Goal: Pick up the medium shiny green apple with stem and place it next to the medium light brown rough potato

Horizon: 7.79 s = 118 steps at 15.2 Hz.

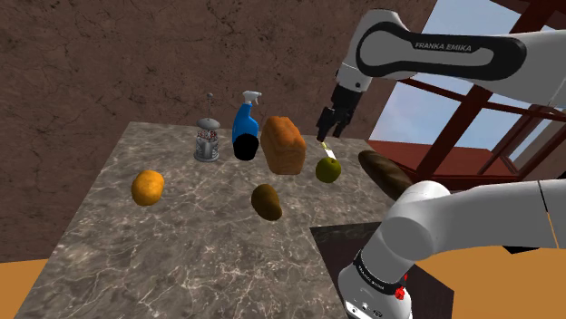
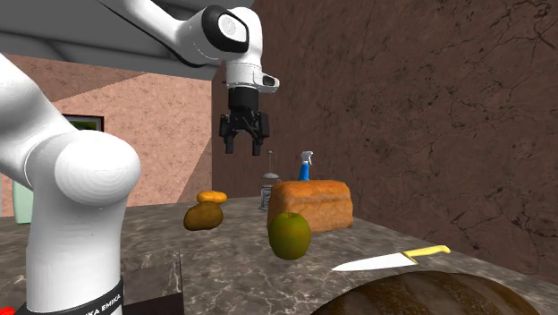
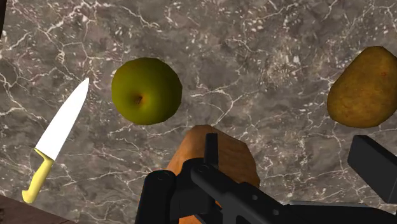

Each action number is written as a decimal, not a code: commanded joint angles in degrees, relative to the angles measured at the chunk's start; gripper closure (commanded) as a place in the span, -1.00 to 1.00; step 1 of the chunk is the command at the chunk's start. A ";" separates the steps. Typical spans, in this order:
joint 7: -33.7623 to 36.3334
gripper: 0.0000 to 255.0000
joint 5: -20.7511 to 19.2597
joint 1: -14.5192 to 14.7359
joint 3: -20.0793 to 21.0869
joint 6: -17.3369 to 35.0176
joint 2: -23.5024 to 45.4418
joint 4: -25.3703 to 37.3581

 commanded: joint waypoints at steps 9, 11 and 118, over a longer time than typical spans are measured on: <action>-9.43 -1.00 -8.59 -6.75 -11.93 16.98 4.35 -6.87; -11.20 -1.00 -9.77 -7.65 -14.38 20.35 6.16 -7.32; 39.91 1.00 1.59 10.46 29.02 10.83 43.99 38.32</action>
